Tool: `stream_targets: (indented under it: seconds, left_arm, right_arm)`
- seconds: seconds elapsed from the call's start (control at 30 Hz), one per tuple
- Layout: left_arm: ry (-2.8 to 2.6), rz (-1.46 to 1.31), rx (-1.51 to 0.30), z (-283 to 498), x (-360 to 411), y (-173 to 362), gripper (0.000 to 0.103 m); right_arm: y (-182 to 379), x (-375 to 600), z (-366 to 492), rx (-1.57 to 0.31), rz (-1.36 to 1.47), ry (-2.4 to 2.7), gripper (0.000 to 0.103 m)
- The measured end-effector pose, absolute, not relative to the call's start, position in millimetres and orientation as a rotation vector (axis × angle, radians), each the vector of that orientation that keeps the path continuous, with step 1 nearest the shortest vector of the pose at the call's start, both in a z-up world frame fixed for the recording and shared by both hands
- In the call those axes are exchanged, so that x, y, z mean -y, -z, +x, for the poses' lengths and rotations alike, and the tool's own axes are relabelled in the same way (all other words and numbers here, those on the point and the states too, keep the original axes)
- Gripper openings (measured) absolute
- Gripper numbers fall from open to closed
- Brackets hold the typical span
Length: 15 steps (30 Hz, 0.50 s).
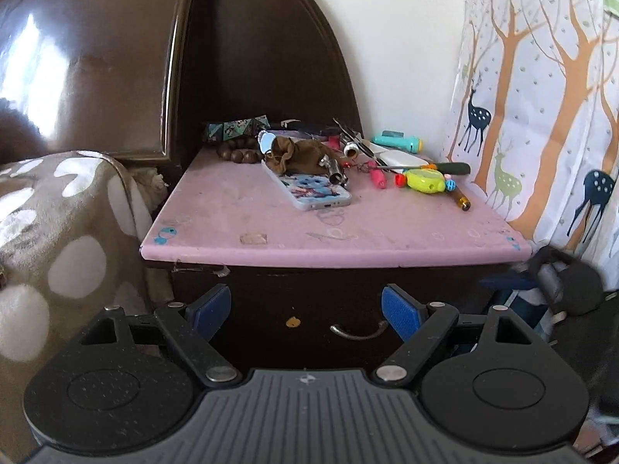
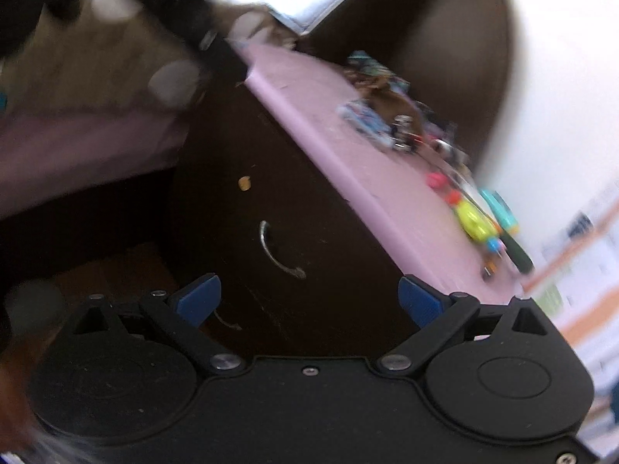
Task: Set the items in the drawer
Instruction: 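Lower the right tool toward the metal drawer handle, then close the right gripper around the metal drawer handle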
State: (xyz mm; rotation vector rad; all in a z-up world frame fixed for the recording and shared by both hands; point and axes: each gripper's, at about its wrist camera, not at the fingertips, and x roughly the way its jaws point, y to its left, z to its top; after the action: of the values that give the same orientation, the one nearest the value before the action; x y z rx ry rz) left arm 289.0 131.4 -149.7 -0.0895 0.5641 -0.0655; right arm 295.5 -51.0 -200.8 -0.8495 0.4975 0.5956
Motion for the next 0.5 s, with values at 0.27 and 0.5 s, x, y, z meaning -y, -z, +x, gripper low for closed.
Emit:
stream_targets:
  seconds: [0.27,0.5]
  left_arm:
    - [0.058,-0.127,-0.583,303,-142,157,0.086]
    - [0.063,-0.151,-0.591,310,-146,161,0.086]
  right_arm:
    - [251,11,328,-0.466,-1.122,-0.693,0.059]
    - [273,-8,353,-0.5,-1.205,-0.755,0.058]
